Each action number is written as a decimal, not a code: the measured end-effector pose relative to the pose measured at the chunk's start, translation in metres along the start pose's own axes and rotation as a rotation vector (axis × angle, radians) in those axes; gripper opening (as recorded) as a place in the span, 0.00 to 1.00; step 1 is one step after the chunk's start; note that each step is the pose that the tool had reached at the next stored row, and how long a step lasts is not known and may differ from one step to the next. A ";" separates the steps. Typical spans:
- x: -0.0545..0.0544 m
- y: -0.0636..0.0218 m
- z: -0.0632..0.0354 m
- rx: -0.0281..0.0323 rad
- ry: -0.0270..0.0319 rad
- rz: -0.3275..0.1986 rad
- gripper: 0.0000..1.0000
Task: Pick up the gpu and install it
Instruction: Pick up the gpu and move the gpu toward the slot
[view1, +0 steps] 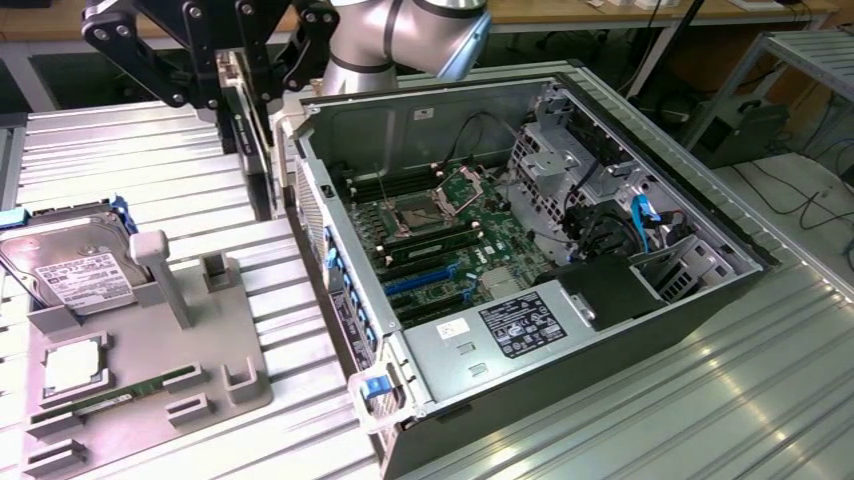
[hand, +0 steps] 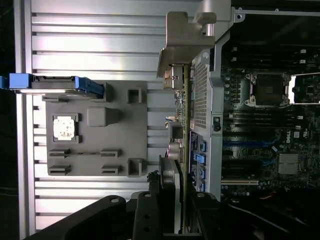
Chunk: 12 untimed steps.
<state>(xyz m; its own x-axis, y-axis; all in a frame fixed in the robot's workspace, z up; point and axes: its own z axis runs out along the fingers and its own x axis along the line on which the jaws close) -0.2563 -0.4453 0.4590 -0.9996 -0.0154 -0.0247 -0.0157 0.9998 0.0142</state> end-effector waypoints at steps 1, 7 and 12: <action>-0.001 0.0000 0.0000 0.0001 0.0001 0.000 0.28; -0.009 -0.0002 0.0002 0.0000 0.0000 0.000 0.28; -0.015 -0.0002 0.0003 0.0001 0.0001 0.000 0.28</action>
<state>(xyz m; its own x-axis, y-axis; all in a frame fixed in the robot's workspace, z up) -0.2413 -0.4453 0.4590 -0.9996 -0.0154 -0.0246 -0.0157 0.9998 0.0141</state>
